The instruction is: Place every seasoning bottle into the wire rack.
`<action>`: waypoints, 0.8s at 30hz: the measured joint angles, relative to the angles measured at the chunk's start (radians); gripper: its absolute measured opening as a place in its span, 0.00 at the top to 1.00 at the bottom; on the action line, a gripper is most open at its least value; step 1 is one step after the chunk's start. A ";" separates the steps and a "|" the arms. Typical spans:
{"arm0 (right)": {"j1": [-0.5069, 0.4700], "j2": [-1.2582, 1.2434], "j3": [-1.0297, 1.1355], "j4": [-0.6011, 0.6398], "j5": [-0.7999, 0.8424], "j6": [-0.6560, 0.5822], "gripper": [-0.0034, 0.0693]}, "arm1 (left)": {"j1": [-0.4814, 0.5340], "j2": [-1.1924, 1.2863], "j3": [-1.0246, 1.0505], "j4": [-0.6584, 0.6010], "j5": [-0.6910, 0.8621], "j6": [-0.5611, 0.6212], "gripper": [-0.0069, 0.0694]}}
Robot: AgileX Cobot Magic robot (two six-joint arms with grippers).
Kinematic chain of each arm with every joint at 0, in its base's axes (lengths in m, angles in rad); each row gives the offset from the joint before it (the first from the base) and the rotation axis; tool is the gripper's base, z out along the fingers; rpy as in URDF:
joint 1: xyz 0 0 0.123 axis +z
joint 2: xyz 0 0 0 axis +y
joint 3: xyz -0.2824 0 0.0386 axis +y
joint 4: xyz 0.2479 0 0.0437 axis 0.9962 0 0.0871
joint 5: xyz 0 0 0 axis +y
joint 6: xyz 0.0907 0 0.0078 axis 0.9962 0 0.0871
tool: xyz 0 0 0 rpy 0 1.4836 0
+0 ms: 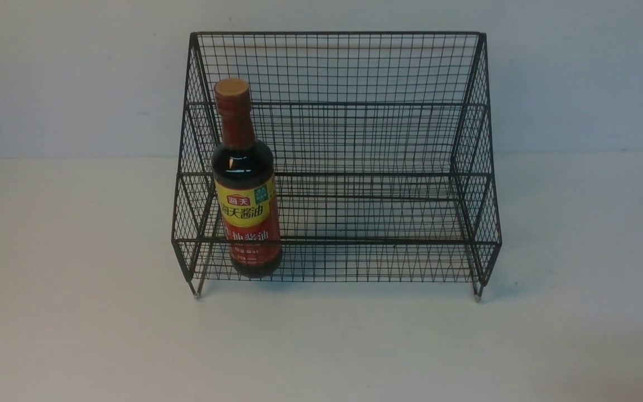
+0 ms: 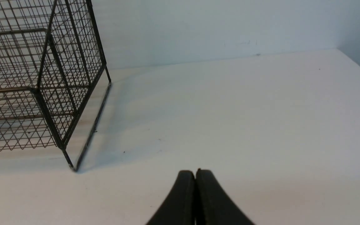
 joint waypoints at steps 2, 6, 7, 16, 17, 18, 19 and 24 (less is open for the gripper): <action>0.000 0.000 0.000 0.000 0.000 0.000 0.97 | 0.060 -0.052 0.125 -0.008 -0.058 0.011 0.92; 0.000 0.000 0.000 0.000 0.000 0.000 0.97 | 0.159 -0.079 0.366 -0.013 -0.142 0.011 0.92; 0.000 0.000 0.000 0.000 0.000 0.000 0.97 | 0.172 -0.079 0.413 -0.014 -0.155 0.011 0.92; 0.000 0.000 0.000 0.000 0.000 0.000 0.97 | 0.184 -0.079 0.554 -0.022 -0.152 0.020 0.92; 0.000 0.000 0.000 0.000 0.000 0.000 0.97 | 0.184 -0.079 0.555 -0.022 -0.133 0.020 0.92; 0.000 0.000 0.000 0.000 0.000 0.000 0.97 | 0.184 -0.079 0.555 -0.022 -0.131 0.020 0.92; 0.000 0.000 0.000 0.000 0.000 0.000 0.97 | 0.184 -0.079 0.556 -0.022 -0.131 0.020 0.92; 0.000 0.000 0.000 0.000 0.000 0.000 0.97 | 0.184 -0.079 0.556 -0.022 -0.128 0.020 0.92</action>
